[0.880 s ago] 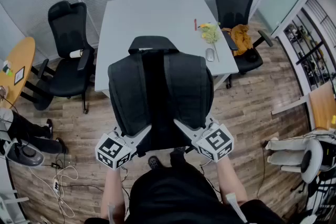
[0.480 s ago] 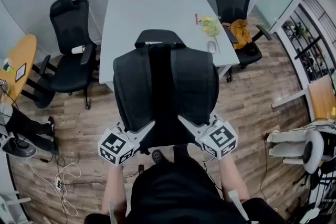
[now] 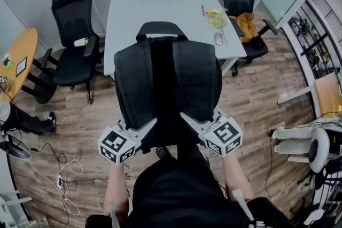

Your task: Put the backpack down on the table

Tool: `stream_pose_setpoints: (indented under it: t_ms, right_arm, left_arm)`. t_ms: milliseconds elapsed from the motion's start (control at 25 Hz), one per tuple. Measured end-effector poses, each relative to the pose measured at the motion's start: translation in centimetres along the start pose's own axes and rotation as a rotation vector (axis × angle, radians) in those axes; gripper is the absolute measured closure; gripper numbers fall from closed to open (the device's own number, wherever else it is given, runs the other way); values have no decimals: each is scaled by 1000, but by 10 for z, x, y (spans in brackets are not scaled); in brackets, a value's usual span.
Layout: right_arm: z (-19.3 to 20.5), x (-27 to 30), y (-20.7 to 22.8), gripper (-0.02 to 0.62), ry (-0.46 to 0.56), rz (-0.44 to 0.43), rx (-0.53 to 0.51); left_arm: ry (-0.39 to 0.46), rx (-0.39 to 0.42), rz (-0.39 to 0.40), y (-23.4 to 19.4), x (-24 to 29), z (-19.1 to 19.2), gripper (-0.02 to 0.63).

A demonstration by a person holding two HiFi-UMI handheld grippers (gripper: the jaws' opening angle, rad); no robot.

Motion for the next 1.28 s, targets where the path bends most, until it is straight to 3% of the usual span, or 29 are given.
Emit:
stream_pose_setpoints:
  t_ms: [480, 960, 1280]
  right_arm:
    - [-6, 45, 53, 379, 12, -92, 1]
    - [-1, 56, 172, 376, 32, -114, 4]
    - [6, 55, 233, 376, 29, -130, -18]
  left_arm:
    - [-9, -31, -88, -36, 25, -21, 431]
    - [-31, -26, -121, -61, 125, -74, 426]
    - [-17, -43, -152, -65, 181, -90, 426]
Point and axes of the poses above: the fingertips, and each gripper's own axes: x forward along the fingers, y to its right, z out of its underside, the point moved 8 cm from there along -x, backward along the fingers, and after that the axes turned 10 degrees about -x, right-handed, at the moved point
